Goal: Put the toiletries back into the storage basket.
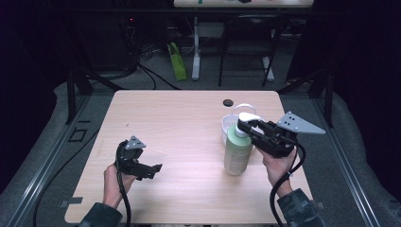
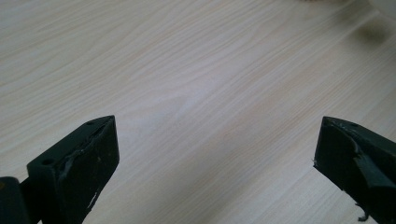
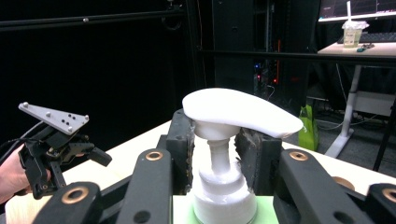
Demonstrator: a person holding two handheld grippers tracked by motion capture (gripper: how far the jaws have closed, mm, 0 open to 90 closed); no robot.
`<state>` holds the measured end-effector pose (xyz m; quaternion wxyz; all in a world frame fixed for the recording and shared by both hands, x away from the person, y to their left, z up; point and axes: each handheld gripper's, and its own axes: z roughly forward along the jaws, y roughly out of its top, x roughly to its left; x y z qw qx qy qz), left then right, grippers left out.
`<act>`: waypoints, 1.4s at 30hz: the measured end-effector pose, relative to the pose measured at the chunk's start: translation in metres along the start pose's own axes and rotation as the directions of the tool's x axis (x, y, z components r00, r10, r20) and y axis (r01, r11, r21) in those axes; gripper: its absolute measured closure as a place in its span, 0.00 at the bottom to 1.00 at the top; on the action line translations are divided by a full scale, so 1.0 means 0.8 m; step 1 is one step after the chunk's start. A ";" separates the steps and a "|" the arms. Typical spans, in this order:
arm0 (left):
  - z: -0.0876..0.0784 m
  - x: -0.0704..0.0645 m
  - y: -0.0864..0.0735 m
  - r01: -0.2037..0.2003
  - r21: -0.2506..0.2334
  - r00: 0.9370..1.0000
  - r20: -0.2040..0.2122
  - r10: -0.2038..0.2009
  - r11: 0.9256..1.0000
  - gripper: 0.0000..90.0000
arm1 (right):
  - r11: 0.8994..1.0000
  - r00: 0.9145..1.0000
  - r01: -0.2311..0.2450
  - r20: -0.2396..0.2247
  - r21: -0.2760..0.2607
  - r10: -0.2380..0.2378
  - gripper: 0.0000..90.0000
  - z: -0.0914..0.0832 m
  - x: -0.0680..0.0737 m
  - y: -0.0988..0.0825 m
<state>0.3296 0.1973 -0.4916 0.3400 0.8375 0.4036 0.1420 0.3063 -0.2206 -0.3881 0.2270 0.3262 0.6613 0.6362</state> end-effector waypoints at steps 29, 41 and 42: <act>0.001 0.003 0.000 0.003 -0.003 1.000 -0.001 -0.003 1.000 0.00 | 0.998 0.999 0.053 0.007 -0.018 -0.053 0.75 -0.011 -0.011 0.055; 0.001 0.003 0.000 0.004 -0.003 1.000 -0.002 -0.004 1.000 0.00 | 0.997 0.997 0.073 0.024 -0.024 -0.072 0.75 -0.007 -0.019 0.065; 0.001 0.003 0.000 0.004 -0.003 1.000 -0.002 -0.004 1.000 0.00 | 0.997 0.997 0.073 0.024 -0.024 -0.072 0.75 -0.007 -0.019 0.065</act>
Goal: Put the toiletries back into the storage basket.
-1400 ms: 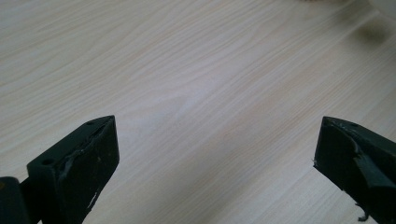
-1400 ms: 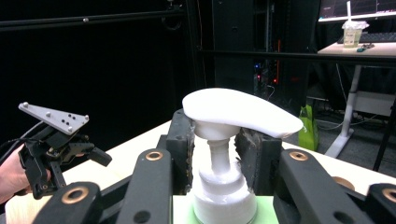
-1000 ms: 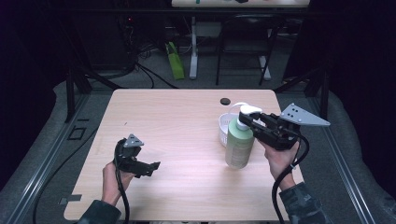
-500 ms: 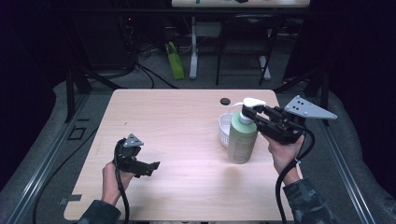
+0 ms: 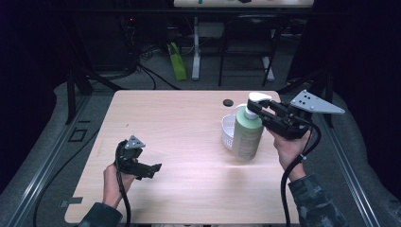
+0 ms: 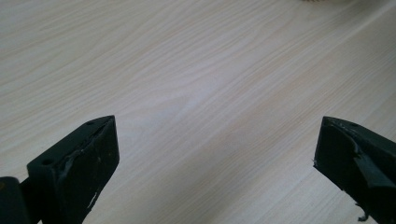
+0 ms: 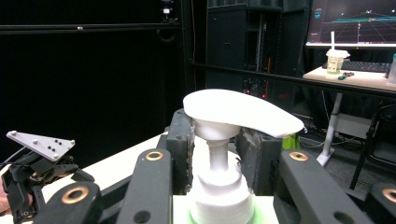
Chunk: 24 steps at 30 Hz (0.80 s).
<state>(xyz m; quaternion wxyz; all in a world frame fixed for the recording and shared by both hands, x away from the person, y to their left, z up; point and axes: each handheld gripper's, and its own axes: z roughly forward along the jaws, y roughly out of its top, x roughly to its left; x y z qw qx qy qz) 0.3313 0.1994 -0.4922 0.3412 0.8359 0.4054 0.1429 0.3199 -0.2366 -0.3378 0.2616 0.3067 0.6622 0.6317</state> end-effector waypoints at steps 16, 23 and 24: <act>0.001 0.000 0.000 -0.001 0.001 1.000 -0.001 0.001 1.000 0.00 | 1.000 1.000 0.021 0.019 -0.006 -0.021 0.75 -0.001 -0.011 0.017; 0.001 0.000 0.000 -0.001 0.000 1.000 -0.004 0.001 1.000 0.00 | 1.000 0.999 0.025 0.042 -0.009 -0.025 0.75 0.000 -0.021 0.018; 0.001 0.000 0.000 -0.001 0.002 1.000 -0.002 0.001 1.000 0.00 | 1.000 0.999 0.025 0.042 -0.009 -0.025 0.75 0.000 -0.021 0.018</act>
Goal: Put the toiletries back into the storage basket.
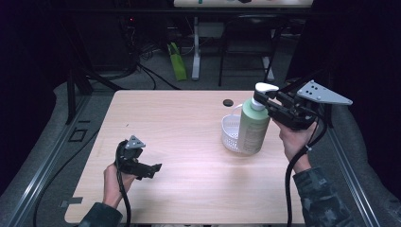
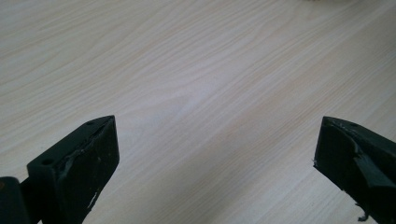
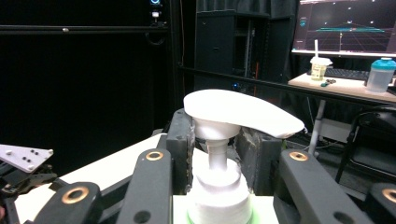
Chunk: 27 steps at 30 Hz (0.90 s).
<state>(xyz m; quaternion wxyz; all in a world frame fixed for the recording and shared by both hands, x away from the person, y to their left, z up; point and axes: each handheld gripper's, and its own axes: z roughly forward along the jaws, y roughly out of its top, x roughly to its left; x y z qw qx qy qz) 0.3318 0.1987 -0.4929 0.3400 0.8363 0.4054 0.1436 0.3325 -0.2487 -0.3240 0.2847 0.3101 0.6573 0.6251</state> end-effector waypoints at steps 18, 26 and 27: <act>0.001 -0.001 0.000 0.000 0.002 1.000 -0.002 0.000 1.000 0.00 | 1.000 0.999 0.020 0.037 -0.007 -0.020 0.75 0.009 -0.019 0.001; 0.001 0.000 0.001 -0.005 0.006 1.000 -0.003 0.005 1.000 0.00 | 1.000 0.999 0.010 0.051 -0.013 -0.009 0.75 0.016 -0.030 0.006; 0.001 0.000 0.000 -0.001 0.007 1.000 -0.002 0.001 1.000 0.00 | 1.000 0.999 0.014 0.051 -0.016 -0.013 0.75 0.017 -0.031 0.008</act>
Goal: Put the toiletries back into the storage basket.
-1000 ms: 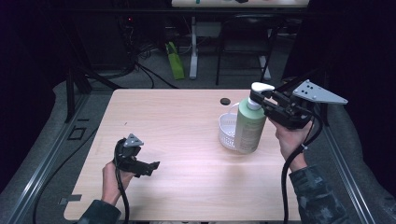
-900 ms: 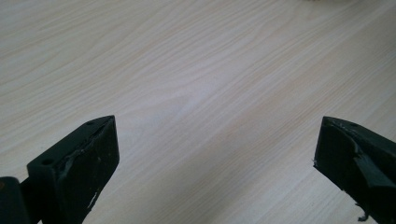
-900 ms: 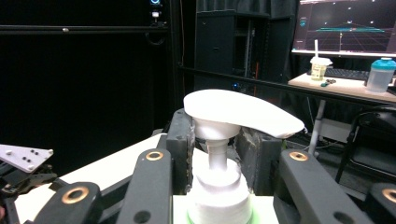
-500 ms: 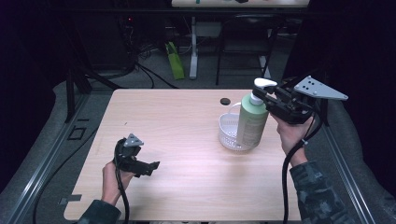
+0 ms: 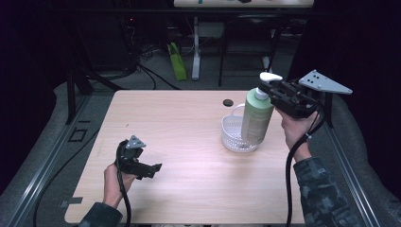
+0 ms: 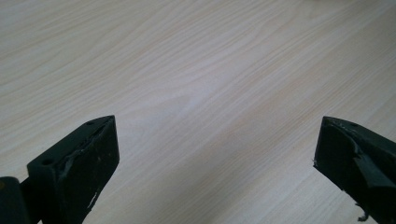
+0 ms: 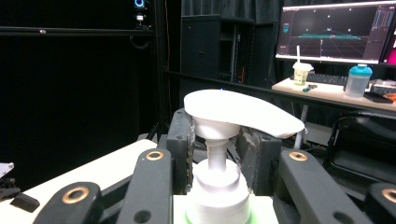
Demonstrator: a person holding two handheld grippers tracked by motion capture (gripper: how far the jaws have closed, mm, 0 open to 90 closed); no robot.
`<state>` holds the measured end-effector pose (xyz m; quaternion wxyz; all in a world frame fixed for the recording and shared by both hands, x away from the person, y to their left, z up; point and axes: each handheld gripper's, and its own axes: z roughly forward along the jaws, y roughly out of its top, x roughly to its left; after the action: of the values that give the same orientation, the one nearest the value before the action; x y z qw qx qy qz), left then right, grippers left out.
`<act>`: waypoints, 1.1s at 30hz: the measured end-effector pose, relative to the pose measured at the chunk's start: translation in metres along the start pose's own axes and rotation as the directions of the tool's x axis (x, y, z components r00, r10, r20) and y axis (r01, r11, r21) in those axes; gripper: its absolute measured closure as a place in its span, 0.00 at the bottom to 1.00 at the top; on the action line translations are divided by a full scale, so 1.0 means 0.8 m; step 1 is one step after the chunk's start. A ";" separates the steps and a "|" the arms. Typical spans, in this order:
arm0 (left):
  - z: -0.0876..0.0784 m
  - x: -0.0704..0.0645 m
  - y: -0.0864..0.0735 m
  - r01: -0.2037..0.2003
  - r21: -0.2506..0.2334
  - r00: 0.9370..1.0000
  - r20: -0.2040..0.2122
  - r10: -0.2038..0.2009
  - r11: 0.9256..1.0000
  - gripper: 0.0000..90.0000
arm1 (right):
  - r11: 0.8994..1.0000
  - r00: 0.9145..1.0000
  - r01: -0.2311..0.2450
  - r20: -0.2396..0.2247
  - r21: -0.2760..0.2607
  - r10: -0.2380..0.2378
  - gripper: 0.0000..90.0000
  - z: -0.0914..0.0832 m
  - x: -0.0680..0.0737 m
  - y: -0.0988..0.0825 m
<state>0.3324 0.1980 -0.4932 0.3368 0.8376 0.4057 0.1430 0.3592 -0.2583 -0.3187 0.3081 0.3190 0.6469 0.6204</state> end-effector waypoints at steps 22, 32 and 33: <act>0.001 0.000 0.000 -0.005 0.004 1.000 0.001 0.005 1.000 0.00 | 1.000 1.000 -0.007 0.026 0.016 0.006 0.75 0.023 -0.021 -0.010; 0.001 0.000 0.000 -0.005 0.005 1.000 -0.001 0.005 1.000 0.00 | 1.000 0.999 -0.009 0.038 0.021 0.008 0.75 0.034 -0.028 -0.015; 0.002 0.000 0.000 -0.005 0.005 1.000 -0.002 0.005 1.000 0.00 | 1.000 0.999 -0.008 0.038 0.020 0.007 0.75 0.036 -0.029 -0.016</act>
<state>0.3333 0.1975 -0.4939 0.3339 0.8393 0.4043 0.1434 0.3955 -0.2597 -0.3324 0.3148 0.3361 0.6460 0.6088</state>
